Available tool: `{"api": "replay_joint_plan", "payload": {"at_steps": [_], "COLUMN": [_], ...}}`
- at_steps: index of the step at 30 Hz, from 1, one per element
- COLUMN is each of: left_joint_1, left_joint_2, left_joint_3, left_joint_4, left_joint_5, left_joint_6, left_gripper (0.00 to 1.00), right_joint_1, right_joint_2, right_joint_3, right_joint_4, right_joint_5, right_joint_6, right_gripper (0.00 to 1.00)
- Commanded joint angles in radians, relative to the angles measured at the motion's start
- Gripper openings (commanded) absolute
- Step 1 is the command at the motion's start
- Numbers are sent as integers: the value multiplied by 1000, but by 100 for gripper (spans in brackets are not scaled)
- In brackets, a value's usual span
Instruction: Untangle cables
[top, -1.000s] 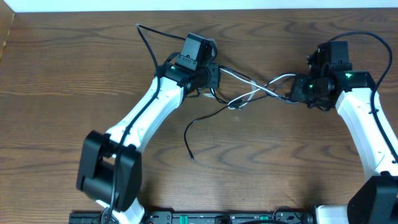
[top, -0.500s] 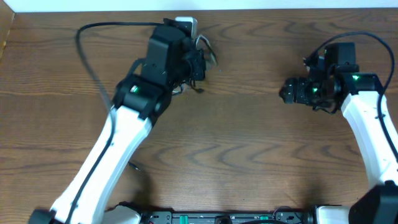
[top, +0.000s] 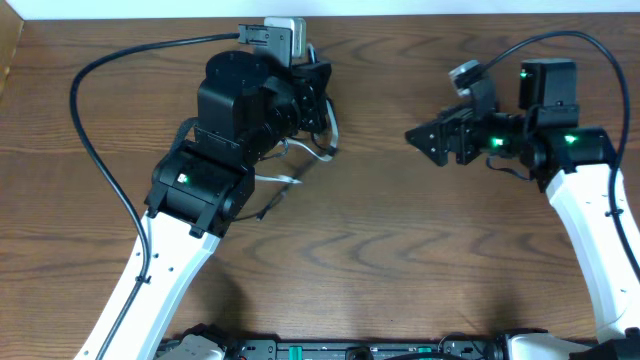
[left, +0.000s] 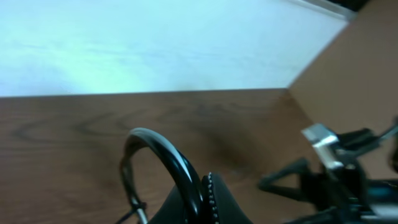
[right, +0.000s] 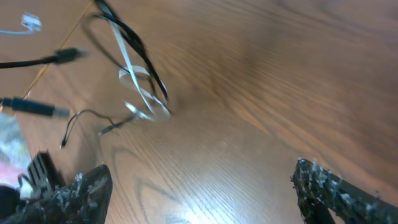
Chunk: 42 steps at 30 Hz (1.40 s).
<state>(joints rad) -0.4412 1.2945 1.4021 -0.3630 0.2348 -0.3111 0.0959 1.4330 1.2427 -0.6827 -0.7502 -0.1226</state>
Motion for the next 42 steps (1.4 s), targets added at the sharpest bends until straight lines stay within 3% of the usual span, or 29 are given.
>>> {"api": "replay_joint_plan", "payload": {"at_steps": [1, 12, 15, 24, 27, 28, 30, 33, 35, 41, 42], "left_joint_1": [3, 109, 134, 140, 140, 140, 140, 154, 171, 205, 205], "left_joint_2": [-17, -17, -17, -17, -17, -17, -17, -16, -15, 14, 26], "left_joint_3": [46, 66, 66, 66, 66, 66, 66, 66, 66, 57, 55], "left_joint_4": [6, 14, 45, 100, 100, 99, 98, 95, 55, -251, -280], "left_joint_5": [121, 528, 639, 784, 803, 805, 804, 798, 764, 474, 457], "left_joint_6": [-51, -259, -306, -383, -383, -383, -382, -335, -274, -71, -48], "left_gripper": [7, 7, 8, 7, 8, 8, 8, 7, 8, 8, 11], "right_joint_1": [38, 152, 173, 229, 246, 246, 243, 227, 208, 177, 177], "right_joint_2": [5, 68, 103, 240, 272, 277, 279, 274, 262, 174, 159], "right_joint_3": [14, 14, 14, 14, 14, 14, 14, 14, 14, 14, 14], "right_joint_4": [18, 167, 242, 478, 561, 578, 580, 517, 432, 144, 107], "right_joint_5": [-46, -46, -46, -39, -35, -21, 66, 209, 286, 417, 435], "right_joint_6": [-98, -101, -45, 93, 130, 156, 243, 364, 393, 349, 349], "right_gripper": [90, 88, 84, 78, 64, 54, 22, 1, 1, 1, 1]}}
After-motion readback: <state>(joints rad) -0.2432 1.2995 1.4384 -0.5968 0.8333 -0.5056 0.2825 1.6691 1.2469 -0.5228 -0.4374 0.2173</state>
